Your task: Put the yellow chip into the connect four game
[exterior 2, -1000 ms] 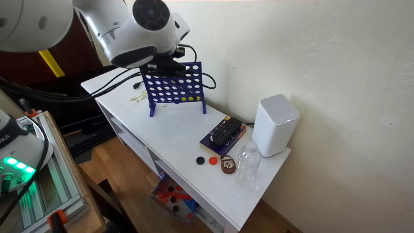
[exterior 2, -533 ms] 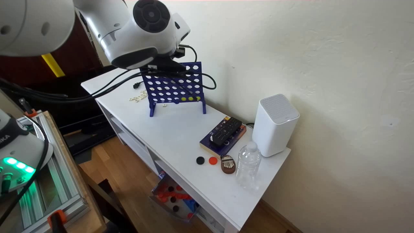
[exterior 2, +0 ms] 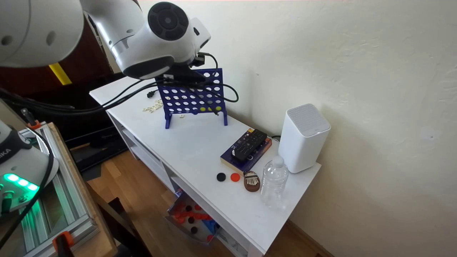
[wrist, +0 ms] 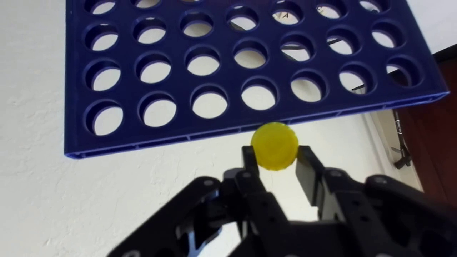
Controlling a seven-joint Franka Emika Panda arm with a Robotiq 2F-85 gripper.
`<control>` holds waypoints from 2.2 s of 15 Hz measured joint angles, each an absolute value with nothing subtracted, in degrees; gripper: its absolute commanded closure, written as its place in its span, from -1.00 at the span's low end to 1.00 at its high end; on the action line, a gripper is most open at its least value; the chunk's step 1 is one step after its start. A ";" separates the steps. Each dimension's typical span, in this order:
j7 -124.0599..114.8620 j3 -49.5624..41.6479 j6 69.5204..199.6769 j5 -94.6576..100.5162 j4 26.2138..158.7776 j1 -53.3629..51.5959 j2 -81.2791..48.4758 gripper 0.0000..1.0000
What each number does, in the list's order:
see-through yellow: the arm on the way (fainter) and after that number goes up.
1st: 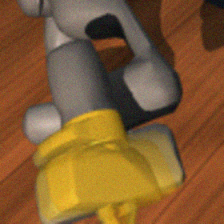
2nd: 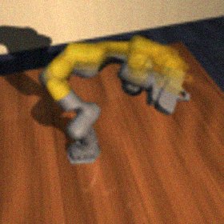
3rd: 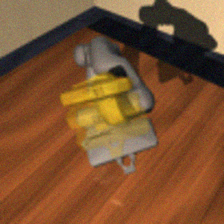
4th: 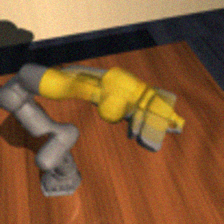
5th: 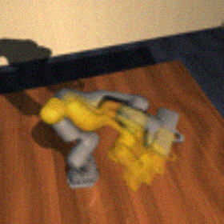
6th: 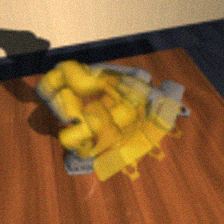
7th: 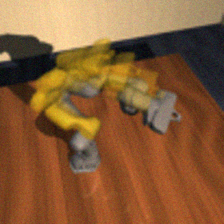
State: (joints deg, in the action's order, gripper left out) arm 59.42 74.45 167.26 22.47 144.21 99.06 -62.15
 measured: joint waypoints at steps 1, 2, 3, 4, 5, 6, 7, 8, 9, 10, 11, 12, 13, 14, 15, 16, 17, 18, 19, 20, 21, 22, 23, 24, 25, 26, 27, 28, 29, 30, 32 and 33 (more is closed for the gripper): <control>59.42 74.41 167.52 22.47 144.21 99.07 -62.19 0.83; 59.42 74.36 167.77 22.47 144.21 99.07 -62.21 0.83; 59.42 74.28 168.05 22.47 144.21 99.07 -62.24 0.83; 59.43 74.21 168.28 22.47 144.20 99.07 -62.29 0.83; 59.43 74.17 168.41 22.47 144.20 99.07 -62.35 0.83; 59.43 74.14 168.51 22.47 144.20 99.06 -62.40 0.83; 59.43 74.13 168.54 22.47 144.20 99.05 -62.50 0.83; 59.43 74.13 168.54 22.47 144.20 99.05 -62.62 0.83; 59.43 74.13 168.54 22.47 144.20 99.04 -62.70 0.83; 59.43 74.13 168.54 22.47 144.20 99.03 -62.78 0.83; 59.43 74.13 168.54 22.47 144.20 99.03 -62.83 0.83; 59.43 74.13 168.54 22.47 144.20 99.03 -62.84 0.83; 59.43 74.13 168.54 22.47 144.20 99.03 -62.84 0.83; 59.43 74.13 168.54 22.47 144.20 99.03 -62.84 0.83; 59.43 74.13 168.54 22.47 144.20 99.02 -62.84 0.83; 59.43 74.13 168.54 22.47 144.20 99.00 -62.84 0.83; 59.43 74.13 168.54 22.47 144.20 98.95 -62.84 0.83; 59.43 74.13 168.54 22.47 144.20 98.91 -62.85 0.83; 59.43 74.13 168.54 22.47 144.20 98.86 -62.85 0.83; 59.43 74.13 168.54 22.47 144.20 98.82 -62.88 0.83; 59.43 74.13 168.54 22.47 144.20 98.78 -62.91 0.83; 59.43 74.13 168.54 22.47 144.20 98.75 -62.95 0.83; 59.43 74.12 168.54 22.47 144.20 98.72 -63.01 0.83; 59.43 74.10 168.54 22.47 144.20 98.68 -63.08 0.83; 59.43 74.06 168.54 22.47 144.20 98.62 -63.13 0.83; 59.43 73.98 168.54 22.47 144.20 98.55 -63.21 0.83; 59.43 73.87 168.54 22.47 144.20 98.47 -63.34 0.83; 59.43 73.74 168.54 22.47 144.20 98.38 -63.45 0.83; 59.43 73.59 168.54 22.47 144.20 98.29 -63.57 0.83; 59.43 73.42 168.54 22.47 144.20 98.19 -63.60 0.83; 59.43 73.12 168.54 22.47 144.18 98.03 -63.60 0.83; 59.43 72.98 168.55 22.47 144.15 97.99 -63.60 0.83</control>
State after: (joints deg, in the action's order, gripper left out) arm 59.43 72.98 168.55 22.47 144.15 97.99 -63.60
